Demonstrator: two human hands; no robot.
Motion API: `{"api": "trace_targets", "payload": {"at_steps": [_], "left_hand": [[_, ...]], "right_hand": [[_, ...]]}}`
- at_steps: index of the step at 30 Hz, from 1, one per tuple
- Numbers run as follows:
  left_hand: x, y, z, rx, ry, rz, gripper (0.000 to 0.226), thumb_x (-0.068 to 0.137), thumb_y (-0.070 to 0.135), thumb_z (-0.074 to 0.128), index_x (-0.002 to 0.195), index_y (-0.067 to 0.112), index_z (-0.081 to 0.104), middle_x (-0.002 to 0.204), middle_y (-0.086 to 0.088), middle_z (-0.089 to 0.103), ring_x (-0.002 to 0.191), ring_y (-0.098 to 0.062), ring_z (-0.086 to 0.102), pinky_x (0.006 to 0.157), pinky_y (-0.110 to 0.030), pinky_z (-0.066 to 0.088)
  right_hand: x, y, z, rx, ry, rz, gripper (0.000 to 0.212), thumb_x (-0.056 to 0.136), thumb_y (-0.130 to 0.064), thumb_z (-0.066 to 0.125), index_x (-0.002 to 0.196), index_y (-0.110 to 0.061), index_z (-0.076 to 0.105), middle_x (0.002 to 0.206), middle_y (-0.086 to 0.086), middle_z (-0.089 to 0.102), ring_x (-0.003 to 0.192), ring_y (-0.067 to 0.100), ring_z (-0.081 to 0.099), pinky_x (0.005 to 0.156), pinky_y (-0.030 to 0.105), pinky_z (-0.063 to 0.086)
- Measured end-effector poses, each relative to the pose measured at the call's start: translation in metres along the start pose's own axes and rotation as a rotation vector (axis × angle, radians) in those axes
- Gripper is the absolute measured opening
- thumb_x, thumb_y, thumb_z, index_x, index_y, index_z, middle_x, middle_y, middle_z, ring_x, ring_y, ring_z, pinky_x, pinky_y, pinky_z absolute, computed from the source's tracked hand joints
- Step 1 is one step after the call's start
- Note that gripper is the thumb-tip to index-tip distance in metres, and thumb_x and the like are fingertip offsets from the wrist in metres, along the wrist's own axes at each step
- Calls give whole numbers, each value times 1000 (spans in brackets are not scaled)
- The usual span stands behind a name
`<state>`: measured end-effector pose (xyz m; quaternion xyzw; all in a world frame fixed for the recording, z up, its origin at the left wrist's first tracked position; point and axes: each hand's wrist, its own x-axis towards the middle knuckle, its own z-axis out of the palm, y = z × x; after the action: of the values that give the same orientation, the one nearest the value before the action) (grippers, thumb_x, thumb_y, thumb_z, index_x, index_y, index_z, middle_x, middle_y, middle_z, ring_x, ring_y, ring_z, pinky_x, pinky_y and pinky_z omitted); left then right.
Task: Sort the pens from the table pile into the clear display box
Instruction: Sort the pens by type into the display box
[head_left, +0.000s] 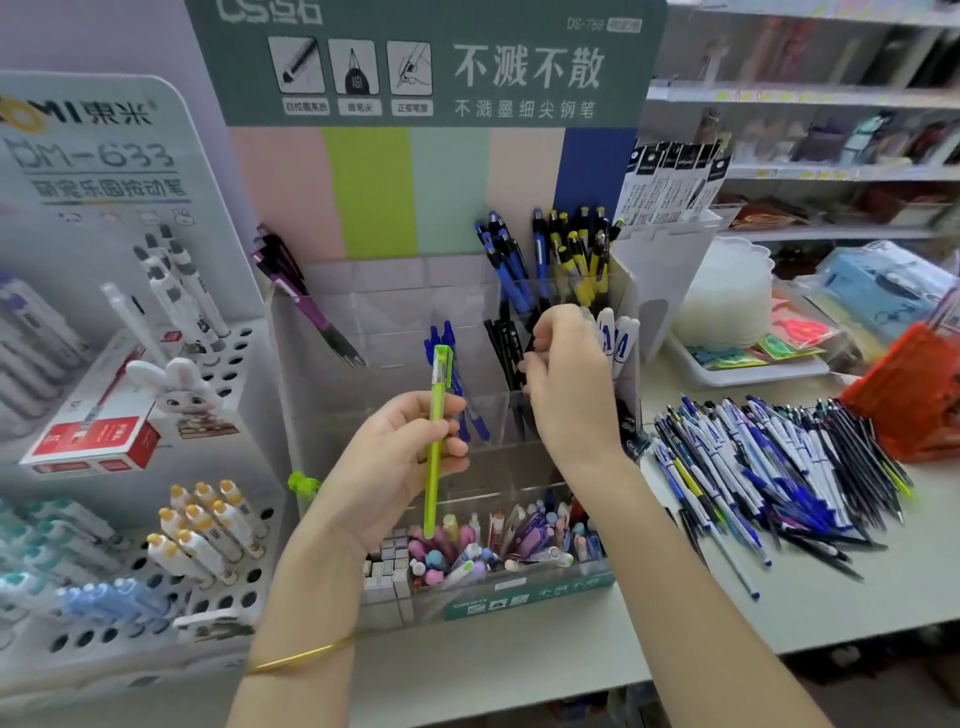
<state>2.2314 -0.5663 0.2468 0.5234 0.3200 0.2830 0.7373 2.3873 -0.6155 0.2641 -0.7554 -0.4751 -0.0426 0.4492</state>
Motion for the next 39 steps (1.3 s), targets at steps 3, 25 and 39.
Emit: {"api": "trace_targets", "payload": {"at_steps": [3, 25, 39], "left_hand": [[-3, -1, -4, -2, -10, 26, 24, 94, -5, 48, 106, 7, 65, 75, 0, 63, 72, -13, 62, 76, -30, 57], [-52, 2, -83, -165, 457, 313, 36, 90, -15, 45, 105, 12, 62, 91, -2, 67, 80, -11, 63, 68, -21, 54], [-12, -38, 81, 160, -251, 88, 28, 91, -12, 48, 100, 10, 64, 90, -4, 70, 79, -14, 67, 70, -26, 57]], "right_hand": [[-11, -3, 1, 180, 29, -60, 9, 93, -4, 52, 97, -12, 54, 91, 3, 55, 82, 23, 62, 68, 42, 54], [-64, -55, 100, 209, -638, 24, 31, 86, -17, 69, 113, -12, 55, 104, 2, 64, 91, 16, 62, 84, 35, 55], [-79, 83, -82, 422, -148, 498, 17, 84, 8, 62, 85, -8, 60, 72, 13, 64, 57, 15, 65, 47, 23, 51]]}}
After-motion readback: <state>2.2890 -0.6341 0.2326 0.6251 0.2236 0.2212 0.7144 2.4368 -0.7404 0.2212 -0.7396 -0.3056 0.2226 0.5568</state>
